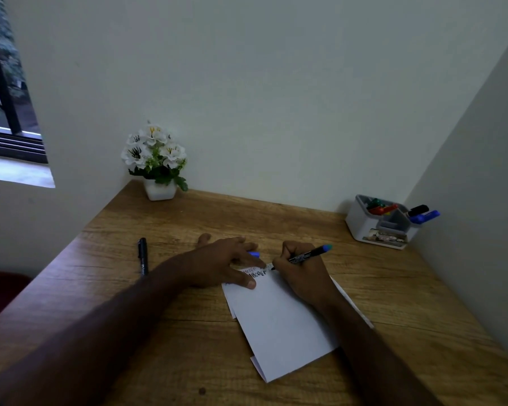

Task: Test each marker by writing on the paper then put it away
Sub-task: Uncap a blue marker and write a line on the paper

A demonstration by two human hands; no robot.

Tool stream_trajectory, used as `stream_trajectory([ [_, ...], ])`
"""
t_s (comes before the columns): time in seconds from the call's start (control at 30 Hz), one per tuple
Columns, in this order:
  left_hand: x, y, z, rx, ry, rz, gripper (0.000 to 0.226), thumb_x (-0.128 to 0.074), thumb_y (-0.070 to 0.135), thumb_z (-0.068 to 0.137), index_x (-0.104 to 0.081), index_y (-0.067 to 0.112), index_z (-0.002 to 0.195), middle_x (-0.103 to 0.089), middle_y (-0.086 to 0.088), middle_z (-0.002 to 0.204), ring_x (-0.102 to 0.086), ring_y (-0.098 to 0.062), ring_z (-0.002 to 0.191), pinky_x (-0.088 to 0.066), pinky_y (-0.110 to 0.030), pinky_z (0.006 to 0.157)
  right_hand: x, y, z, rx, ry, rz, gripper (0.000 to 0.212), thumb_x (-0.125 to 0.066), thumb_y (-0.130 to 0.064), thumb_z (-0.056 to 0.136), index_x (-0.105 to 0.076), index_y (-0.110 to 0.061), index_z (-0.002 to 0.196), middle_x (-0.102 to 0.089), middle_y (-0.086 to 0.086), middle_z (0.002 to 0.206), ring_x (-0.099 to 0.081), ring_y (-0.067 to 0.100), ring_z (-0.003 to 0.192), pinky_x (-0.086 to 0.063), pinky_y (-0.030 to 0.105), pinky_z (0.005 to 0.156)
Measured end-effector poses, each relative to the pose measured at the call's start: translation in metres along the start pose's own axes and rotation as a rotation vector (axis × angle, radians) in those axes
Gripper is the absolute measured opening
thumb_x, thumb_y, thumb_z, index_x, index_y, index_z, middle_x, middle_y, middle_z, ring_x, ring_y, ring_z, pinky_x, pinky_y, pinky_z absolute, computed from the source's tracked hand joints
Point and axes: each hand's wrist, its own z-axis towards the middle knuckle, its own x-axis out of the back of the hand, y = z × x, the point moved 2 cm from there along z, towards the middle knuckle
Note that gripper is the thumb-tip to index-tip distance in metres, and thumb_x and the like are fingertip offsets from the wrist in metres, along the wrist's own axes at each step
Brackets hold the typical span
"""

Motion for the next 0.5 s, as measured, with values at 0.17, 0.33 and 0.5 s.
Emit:
stream_trajectory([
  [0.17, -0.0009, -0.0011, 0.0011, 0.0, -0.004, 0.005, 0.053, -0.053, 0.066, 0.084, -0.043, 0.054, 0.135, -0.016, 0.017, 0.16, -0.001, -0.006, 0.148, 0.007, -0.065, 0.111, 0.001, 0.0005, 0.0002, -0.001, 0.001, 0.015, 0.031, -0.064, 0.006, 0.077, -0.045, -0.004, 0.054, -0.045, 0.002, 0.053, -0.04, 0.01, 0.05, -0.032, 0.023, 0.048],
  [0.33, -0.0004, -0.001, 0.0003, -0.006, 0.005, -0.001, 0.052, -0.053, 0.066, 0.084, -0.044, 0.054, 0.134, -0.016, 0.017, 0.16, -0.001, -0.006, 0.148, 0.006, -0.066, 0.11, 0.0003, -0.0005, 0.0, -0.003, 0.001, 0.016, 0.036, -0.064, 0.006, 0.076, -0.043, -0.011, 0.053, -0.043, -0.001, 0.052, -0.038, 0.009, 0.049, -0.031, 0.023, 0.047],
  [0.5, -0.0003, 0.0, 0.0003, 0.004, -0.008, 0.012, 0.053, -0.053, 0.065, 0.085, -0.043, 0.053, 0.136, -0.015, 0.017, 0.16, 0.0, -0.006, 0.148, 0.007, -0.066, 0.11, 0.0007, -0.0003, -0.0005, 0.008, 0.001, 0.029, 0.035, -0.062, 0.007, 0.075, -0.04, -0.007, 0.053, -0.04, 0.004, 0.053, -0.035, 0.013, 0.05, -0.029, 0.026, 0.047],
])
